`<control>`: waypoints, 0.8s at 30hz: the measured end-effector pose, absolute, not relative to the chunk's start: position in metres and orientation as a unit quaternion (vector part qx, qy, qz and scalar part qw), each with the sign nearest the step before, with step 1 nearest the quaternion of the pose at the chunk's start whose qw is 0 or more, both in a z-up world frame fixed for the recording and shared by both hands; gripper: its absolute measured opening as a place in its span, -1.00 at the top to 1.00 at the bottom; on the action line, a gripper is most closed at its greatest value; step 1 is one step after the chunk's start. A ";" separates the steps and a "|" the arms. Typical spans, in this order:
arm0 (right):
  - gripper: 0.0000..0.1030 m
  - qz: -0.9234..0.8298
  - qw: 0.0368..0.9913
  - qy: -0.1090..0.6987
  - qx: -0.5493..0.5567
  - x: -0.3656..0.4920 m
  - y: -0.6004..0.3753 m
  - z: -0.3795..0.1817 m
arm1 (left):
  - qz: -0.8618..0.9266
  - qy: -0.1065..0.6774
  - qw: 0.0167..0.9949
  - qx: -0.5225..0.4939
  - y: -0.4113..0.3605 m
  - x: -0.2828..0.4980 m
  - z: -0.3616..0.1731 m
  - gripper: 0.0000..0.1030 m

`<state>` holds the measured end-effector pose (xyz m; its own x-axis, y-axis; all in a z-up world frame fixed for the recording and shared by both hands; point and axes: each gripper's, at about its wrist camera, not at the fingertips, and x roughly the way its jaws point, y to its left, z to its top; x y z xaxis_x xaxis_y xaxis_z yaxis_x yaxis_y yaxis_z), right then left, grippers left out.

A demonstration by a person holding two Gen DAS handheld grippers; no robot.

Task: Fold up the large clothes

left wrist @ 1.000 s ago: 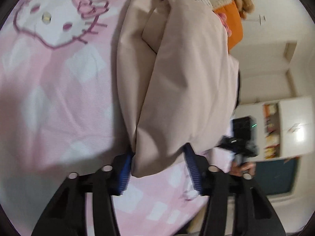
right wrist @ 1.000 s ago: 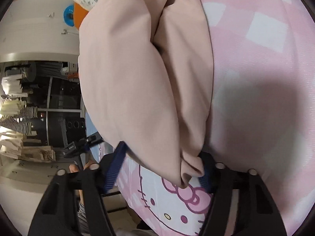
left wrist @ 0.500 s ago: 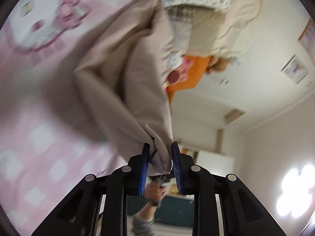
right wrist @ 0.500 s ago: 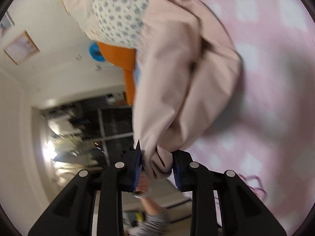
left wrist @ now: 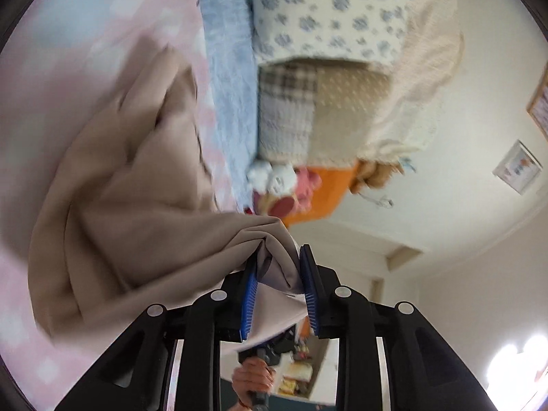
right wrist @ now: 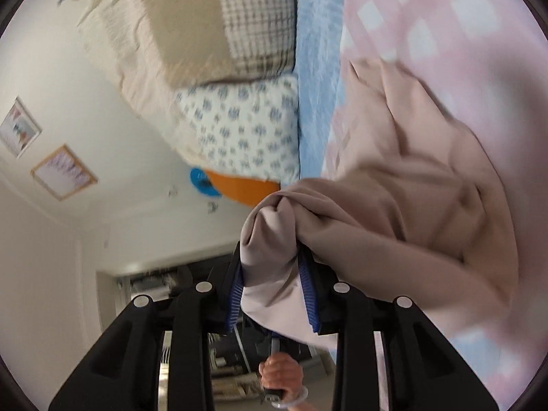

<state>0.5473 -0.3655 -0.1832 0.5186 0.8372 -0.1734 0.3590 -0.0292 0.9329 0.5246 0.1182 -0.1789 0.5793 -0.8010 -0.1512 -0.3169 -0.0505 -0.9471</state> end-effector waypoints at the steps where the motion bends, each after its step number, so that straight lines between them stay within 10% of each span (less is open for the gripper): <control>1: 0.40 0.213 0.547 0.438 0.681 0.558 -0.363 -0.188 | -0.202 0.405 0.564 -0.690 0.117 0.539 -0.180 0.43; 8: 0.23 0.139 0.636 0.451 0.611 0.612 -0.356 -0.200 | -0.115 0.439 0.625 -0.635 0.106 0.588 -0.217 0.47; 11: -0.61 0.156 0.666 0.469 0.558 0.612 -0.361 -0.163 | -0.122 0.446 0.631 -0.623 0.108 0.591 -0.210 0.47; 14: -0.66 0.223 0.771 0.410 0.434 0.603 -0.351 -0.084 | -0.126 0.455 0.653 -0.592 0.110 0.594 -0.197 0.47; 19: 0.62 0.242 0.819 0.474 0.216 0.607 -0.278 -0.082 | -0.134 0.474 0.674 -0.551 0.108 0.590 -0.164 0.48; 21: 0.72 0.201 0.834 0.499 0.126 0.615 -0.252 -0.112 | -0.134 0.477 0.703 -0.510 0.105 0.584 -0.136 0.40; 24: 0.72 0.180 0.844 0.496 0.098 0.623 -0.238 -0.134 | -0.141 0.438 0.786 -0.412 0.089 0.568 -0.070 -0.31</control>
<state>0.6234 -0.2382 -0.1336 0.4426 0.4000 -0.8026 -0.2063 0.9164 0.3429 0.5676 0.0890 -0.0704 0.5773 -0.5824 -0.5723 -0.1396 0.6202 -0.7719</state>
